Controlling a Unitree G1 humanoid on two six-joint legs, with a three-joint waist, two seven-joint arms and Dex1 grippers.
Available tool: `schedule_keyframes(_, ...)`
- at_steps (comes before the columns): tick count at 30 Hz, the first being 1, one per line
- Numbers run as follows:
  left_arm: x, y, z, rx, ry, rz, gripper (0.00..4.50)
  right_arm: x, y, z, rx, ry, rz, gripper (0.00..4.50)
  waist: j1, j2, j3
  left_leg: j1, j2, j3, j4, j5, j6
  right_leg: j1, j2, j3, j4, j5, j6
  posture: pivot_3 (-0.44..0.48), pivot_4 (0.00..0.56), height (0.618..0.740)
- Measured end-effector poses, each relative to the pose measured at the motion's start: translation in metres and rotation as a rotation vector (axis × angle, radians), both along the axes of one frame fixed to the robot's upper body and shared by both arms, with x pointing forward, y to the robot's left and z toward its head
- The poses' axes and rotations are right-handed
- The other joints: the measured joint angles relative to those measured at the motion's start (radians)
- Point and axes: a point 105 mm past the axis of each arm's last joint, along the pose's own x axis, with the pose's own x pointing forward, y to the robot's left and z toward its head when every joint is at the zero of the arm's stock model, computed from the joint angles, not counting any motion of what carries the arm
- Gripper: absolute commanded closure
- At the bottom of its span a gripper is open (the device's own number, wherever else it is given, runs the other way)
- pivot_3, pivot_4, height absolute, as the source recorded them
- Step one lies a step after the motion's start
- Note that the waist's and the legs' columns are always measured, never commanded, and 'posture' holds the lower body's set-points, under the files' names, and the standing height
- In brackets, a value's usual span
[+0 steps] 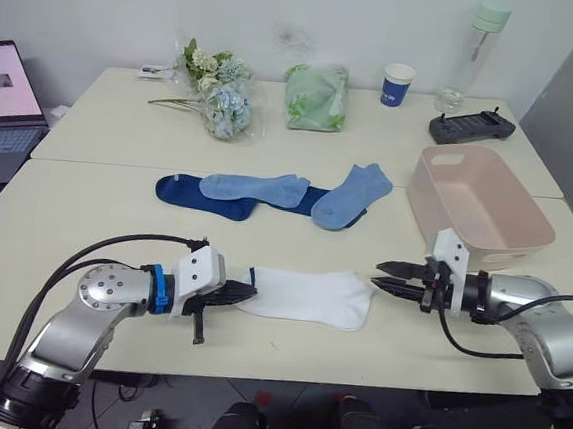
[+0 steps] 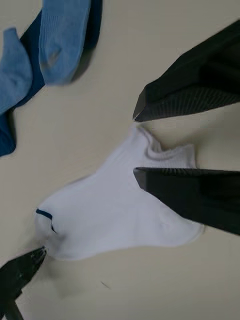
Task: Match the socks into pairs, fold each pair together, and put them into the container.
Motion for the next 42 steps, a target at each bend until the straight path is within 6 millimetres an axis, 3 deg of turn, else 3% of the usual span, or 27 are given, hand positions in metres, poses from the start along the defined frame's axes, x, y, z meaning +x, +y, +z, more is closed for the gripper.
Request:
schedule_keyframes(6,-0.001,0.001,-0.004,0.005,0.007,0.013,4.50,-0.001,0.000,-0.026,-0.035,0.077,-0.067,0.07,-0.001,0.000,0.000,0.000,-0.001,0.001,0.000,0.000,0.000,0.000,0.000,0.000,0.000,0.000,0.000,0.000,0.150,0.740)
schedule_keyframes(11,0.000,-0.007,-0.004,-0.008,-0.004,0.000,4.50,-0.006,0.018,-0.038,-0.006,0.149,-0.028,0.03,-0.001,0.000,0.000,0.000,-0.001,0.001,0.000,0.000,-0.001,0.000,0.000,0.001,0.000,0.000,0.000,0.000,0.150,0.740)
schedule_keyframes(14,-0.001,-0.008,-0.005,0.001,-0.016,-0.012,4.50,-0.011,0.020,-0.039,0.007,0.184,0.000,0.68,-0.001,0.000,0.000,0.000,-0.001,0.000,0.000,0.000,0.000,0.000,0.000,0.000,0.000,0.000,0.000,0.000,0.150,0.740)
schedule_keyframes(20,0.000,-0.003,-0.009,0.018,-0.029,-0.010,4.50,-0.015,0.022,-0.043,0.034,0.244,0.006,2.77,-0.001,0.000,0.000,0.000,-0.001,0.000,0.000,0.000,0.000,0.000,0.000,0.000,0.000,0.000,0.000,0.000,0.150,0.740)
schedule_keyframes(25,-0.001,-0.004,-0.011,0.019,-0.041,-0.021,4.50,-0.004,0.020,-0.040,0.096,0.286,-0.047,4.46,-0.001,0.000,0.000,0.000,-0.001,0.000,0.000,0.000,0.000,0.000,0.000,0.000,0.000,0.000,0.000,0.000,0.150,0.740)
schedule_keyframes(30,0.001,-0.019,-0.010,-0.017,-0.047,-0.057,4.50,0.008,0.012,-0.031,0.115,0.296,-0.070,4.46,-0.001,0.000,0.000,0.000,-0.001,0.001,0.000,0.000,0.000,0.000,0.000,0.000,0.000,0.000,0.000,0.000,0.150,0.740)
schedule_keyframes(37,0.034,-0.085,0.021,-0.188,-0.068,-0.139,4.50,0.026,0.004,-0.008,0.086,0.277,0.002,4.46,0.002,0.000,0.000,-0.001,-0.004,0.003,0.002,0.001,-0.002,0.000,0.000,-0.001,0.000,0.001,0.001,0.000,0.150,0.740)
schedule_keyframes(40,0.039,-0.096,0.005,-0.137,-0.022,-0.163,4.50,0.029,0.004,-0.010,0.072,0.287,0.015,4.46,-0.007,0.000,0.000,-0.001,-0.003,0.002,0.000,0.001,-0.002,-0.001,0.001,0.000,0.000,0.000,0.001,0.000,0.150,0.740)
schedule_keyframes(42,0.042,-0.094,-0.016,-0.073,0.010,-0.156,4.50,0.029,0.000,-0.016,0.060,0.312,0.008,4.46,-0.008,0.000,0.000,-0.001,-0.003,0.002,0.000,0.001,-0.002,-0.001,0.001,0.000,0.000,0.001,0.001,0.000,0.150,0.740)
